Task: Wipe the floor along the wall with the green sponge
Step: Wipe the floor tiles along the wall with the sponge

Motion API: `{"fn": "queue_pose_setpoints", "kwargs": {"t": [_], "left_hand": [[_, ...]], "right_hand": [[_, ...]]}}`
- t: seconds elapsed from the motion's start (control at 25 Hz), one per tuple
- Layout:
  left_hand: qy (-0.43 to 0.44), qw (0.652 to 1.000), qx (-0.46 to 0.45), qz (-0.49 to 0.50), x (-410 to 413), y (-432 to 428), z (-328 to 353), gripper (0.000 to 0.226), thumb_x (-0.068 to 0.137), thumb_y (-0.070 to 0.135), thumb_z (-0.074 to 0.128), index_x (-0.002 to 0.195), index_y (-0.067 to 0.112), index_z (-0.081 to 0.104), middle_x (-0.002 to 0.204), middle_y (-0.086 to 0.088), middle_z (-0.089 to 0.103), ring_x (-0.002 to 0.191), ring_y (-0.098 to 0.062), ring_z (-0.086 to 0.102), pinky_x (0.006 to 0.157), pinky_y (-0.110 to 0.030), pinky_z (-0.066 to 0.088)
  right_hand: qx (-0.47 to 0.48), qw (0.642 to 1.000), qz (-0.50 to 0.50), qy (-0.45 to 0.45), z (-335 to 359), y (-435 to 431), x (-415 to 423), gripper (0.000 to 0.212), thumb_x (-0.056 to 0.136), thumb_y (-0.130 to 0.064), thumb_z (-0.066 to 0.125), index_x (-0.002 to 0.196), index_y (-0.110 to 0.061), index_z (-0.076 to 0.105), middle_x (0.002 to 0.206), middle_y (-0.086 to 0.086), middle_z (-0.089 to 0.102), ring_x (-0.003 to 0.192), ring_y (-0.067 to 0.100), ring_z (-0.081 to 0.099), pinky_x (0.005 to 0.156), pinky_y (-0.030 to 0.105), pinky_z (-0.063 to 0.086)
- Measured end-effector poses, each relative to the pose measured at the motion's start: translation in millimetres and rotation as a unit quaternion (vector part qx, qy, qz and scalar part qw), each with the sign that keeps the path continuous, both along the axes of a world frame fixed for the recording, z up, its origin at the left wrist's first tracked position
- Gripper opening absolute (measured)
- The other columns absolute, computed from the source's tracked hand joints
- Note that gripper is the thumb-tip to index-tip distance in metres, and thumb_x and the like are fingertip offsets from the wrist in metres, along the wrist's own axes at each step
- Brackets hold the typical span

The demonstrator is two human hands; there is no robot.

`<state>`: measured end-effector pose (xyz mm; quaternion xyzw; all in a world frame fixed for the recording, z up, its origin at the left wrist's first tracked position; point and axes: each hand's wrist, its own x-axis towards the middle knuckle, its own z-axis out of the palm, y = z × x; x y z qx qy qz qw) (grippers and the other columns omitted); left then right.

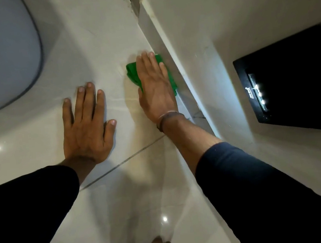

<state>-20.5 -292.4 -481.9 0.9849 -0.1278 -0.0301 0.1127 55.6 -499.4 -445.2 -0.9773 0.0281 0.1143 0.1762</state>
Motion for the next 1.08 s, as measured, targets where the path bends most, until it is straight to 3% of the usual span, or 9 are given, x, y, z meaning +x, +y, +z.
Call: {"fn": "queue_pose_setpoints", "kwargs": {"t": [0.16,0.28,0.36,0.4,0.56,0.68,0.84,0.96,1.08], "left_hand": [[0.005,1.0,-0.003,0.001,-1,0,1,0.077,0.106,0.042,0.039,0.172,0.004,0.026,0.183,-0.023,0.019,0.17,-0.041,0.017,0.135,-0.065,0.013],[0.008,1.0,-0.011,0.004,-2,0,1,0.077,0.106,0.04,0.041,0.172,0.004,0.027,0.183,-0.022,0.019,0.17,-0.041,0.017,0.136,-0.064,0.012],[0.01,1.0,-0.012,0.002,-2,-2,1,0.077,0.105,0.041,0.041,0.172,0.004,0.027,0.183,-0.023,0.019,0.17,-0.041,0.016,0.136,-0.063,0.01],[0.014,1.0,-0.013,0.002,-1,-1,1,0.078,0.105,0.041,0.041,0.172,0.004,0.026,0.183,-0.023,0.019,0.17,-0.041,0.016,0.136,-0.063,0.009],[0.01,1.0,-0.004,-0.001,-2,-2,4,0.077,0.106,0.041,0.039,0.172,0.004,0.025,0.183,-0.023,0.018,0.17,-0.04,0.015,0.136,-0.064,0.01],[0.008,1.0,0.003,0.0,-1,0,1,0.076,0.107,0.043,0.036,0.172,0.004,0.024,0.183,-0.023,0.018,0.171,-0.04,0.015,0.136,-0.064,0.011],[0.001,1.0,-0.005,-0.001,-1,-2,2,0.076,0.107,0.043,0.035,0.172,0.005,0.025,0.183,-0.023,0.019,0.17,-0.04,0.017,0.136,-0.064,0.012],[0.006,1.0,-0.007,0.002,-3,1,3,0.076,0.107,0.041,0.037,0.172,0.005,0.025,0.183,-0.023,0.02,0.17,-0.04,0.017,0.136,-0.062,0.011],[0.02,1.0,-0.013,0.001,-2,-2,3,0.077,0.106,0.042,0.038,0.172,0.005,0.024,0.183,-0.022,0.017,0.17,-0.04,0.015,0.136,-0.062,0.008]], "right_hand": [[0.013,1.0,-0.01,0.01,5,-25,-73,0.074,0.091,0.007,0.025,0.162,-0.014,0.017,0.172,0.006,0.014,0.159,0.022,0.001,0.129,0.048,0.007],[0.017,0.996,-0.03,0.085,20,-54,-159,0.067,0.097,-0.015,0.028,0.162,-0.014,0.016,0.172,0.004,0.011,0.159,0.018,-0.004,0.128,0.053,0.011],[0.017,0.994,-0.045,0.097,22,-57,-166,0.068,0.096,-0.028,0.023,0.162,-0.013,0.017,0.172,0.005,0.013,0.159,0.019,-0.002,0.129,0.052,0.008],[0.013,0.994,-0.049,0.094,23,-52,-156,0.068,0.096,-0.027,0.024,0.162,-0.013,0.018,0.171,0.005,0.014,0.159,0.02,0.0,0.129,0.051,0.007],[0.033,0.998,-0.035,0.042,12,-23,-66,0.076,0.087,0.009,0.035,0.159,-0.012,0.025,0.17,0.009,0.021,0.158,0.023,0.007,0.129,0.05,0.008],[0.029,0.999,-0.029,0.011,3,-6,-17,0.076,0.09,0.01,0.047,0.159,-0.012,0.024,0.17,0.009,0.022,0.158,0.023,0.009,0.13,0.043,0.004],[0.066,0.997,-0.036,0.012,8,-34,-78,0.078,0.089,0.015,0.039,0.16,-0.013,0.026,0.17,0.006,0.02,0.158,0.02,0.006,0.13,0.045,0.006],[0.068,0.994,-0.074,0.046,19,-65,-178,0.064,0.1,-0.014,0.046,0.161,-0.016,0.025,0.17,0.0,0.019,0.158,0.011,-0.001,0.129,0.048,0.01],[0.056,0.991,-0.086,0.081,22,-78,-219,0.067,0.094,-0.03,0.029,0.159,-0.015,0.024,0.168,0.0,0.019,0.157,0.013,0.0,0.128,0.044,0.006]]}}
